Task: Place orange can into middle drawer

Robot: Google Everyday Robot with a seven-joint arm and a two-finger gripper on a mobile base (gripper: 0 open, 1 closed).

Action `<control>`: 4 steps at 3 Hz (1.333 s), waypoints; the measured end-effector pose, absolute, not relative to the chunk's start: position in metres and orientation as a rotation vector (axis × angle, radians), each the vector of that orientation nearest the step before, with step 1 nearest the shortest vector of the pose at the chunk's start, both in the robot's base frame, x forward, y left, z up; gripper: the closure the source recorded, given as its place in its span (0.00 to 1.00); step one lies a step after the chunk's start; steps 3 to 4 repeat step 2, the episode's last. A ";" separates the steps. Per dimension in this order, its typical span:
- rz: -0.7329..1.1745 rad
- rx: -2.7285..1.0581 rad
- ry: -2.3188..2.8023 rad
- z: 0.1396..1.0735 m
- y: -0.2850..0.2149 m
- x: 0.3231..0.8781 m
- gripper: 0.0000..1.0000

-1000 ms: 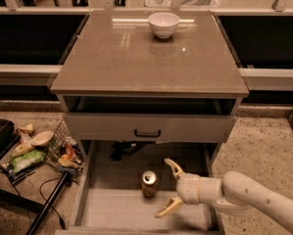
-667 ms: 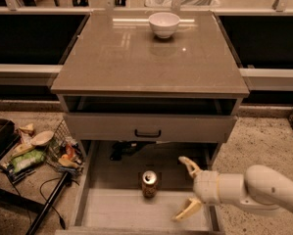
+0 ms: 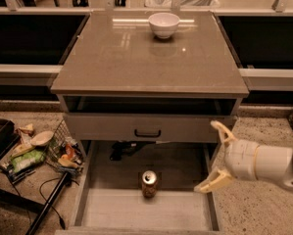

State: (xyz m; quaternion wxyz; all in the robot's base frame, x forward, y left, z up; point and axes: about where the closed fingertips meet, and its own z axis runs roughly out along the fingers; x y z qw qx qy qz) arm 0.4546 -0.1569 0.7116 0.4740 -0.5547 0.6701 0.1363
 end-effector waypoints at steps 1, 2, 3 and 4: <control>0.181 -1.348 1.576 0.775 -0.174 0.471 0.00; 0.106 -1.355 1.520 0.817 -0.175 0.486 0.00; 0.106 -1.355 1.520 0.817 -0.175 0.486 0.00; 0.106 -1.355 1.520 0.817 -0.175 0.486 0.00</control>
Offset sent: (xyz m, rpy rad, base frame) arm 0.0482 -0.0234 0.1573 -0.0965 -0.3002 -0.0587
